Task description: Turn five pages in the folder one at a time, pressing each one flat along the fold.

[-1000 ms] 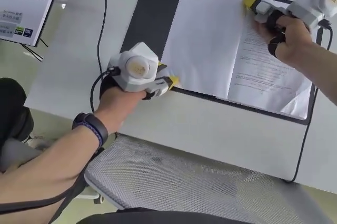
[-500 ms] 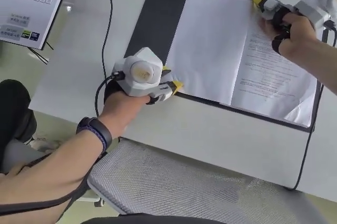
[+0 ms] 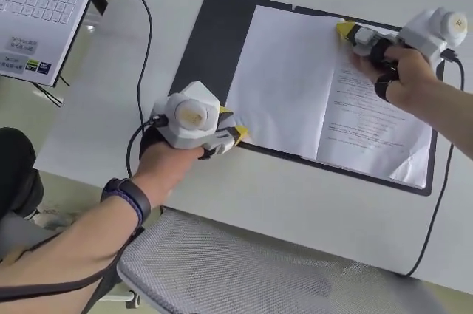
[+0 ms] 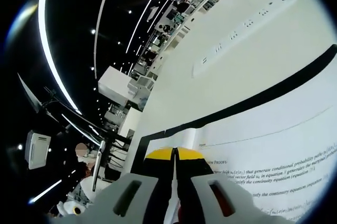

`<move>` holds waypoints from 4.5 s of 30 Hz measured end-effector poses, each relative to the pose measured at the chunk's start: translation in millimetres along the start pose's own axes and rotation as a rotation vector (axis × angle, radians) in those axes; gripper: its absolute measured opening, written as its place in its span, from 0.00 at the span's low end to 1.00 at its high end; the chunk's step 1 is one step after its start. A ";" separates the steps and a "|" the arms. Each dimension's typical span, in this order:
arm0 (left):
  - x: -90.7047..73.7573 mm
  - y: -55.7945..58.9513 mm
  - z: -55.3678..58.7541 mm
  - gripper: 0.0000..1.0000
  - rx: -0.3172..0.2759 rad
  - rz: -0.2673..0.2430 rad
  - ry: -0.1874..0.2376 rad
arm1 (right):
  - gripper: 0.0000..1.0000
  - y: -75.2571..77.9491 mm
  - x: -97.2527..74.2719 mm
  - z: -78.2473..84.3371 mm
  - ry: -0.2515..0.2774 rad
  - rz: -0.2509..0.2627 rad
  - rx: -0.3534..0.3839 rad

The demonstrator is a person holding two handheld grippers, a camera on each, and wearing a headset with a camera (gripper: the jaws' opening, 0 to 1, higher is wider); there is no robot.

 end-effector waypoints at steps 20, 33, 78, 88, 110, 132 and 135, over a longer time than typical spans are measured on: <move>-1.2 0.1 0.7 0.24 -0.013 0.001 0.012 | 0.00 -32.4 -50.6 64.7 -0.130 -0.076 -0.112; -1.8 1.0 1.0 0.25 -0.012 0.003 0.014 | 0.00 -39.2 -75.3 102.1 -0.214 -0.121 -0.145; 0.9 -0.2 1.7 0.25 0.002 0.013 0.005 | 0.00 -59.3 -133.0 192.6 -0.381 -0.135 -0.162; 0.7 1.5 -1.3 0.28 0.007 0.034 -0.021 | 0.00 -51.6 -134.8 185.1 -0.356 -0.127 -0.155; -18.1 14.7 -13.8 0.44 0.063 0.068 -0.050 | 0.15 -45.8 -174.0 150.5 -0.315 0.010 -0.402; -55.4 16.7 -43.1 0.55 0.128 0.048 0.033 | 0.38 -73.9 -256.1 101.2 -0.181 0.175 -0.609; -62.9 15.8 -48.6 0.57 0.125 0.040 0.054 | 0.44 -76.9 -266.9 95.8 -0.163 0.184 -0.621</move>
Point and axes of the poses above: the centre of the closed fingertips' face, and the gripper's own axes: x roughly forward along the fingers, y roughly to its right, z roughly out of its underside, the point moved 8 cm from there along -x, roughly backward along the fingers, and after that the axes turned 5 degrees about x, right-handed, at the moved point
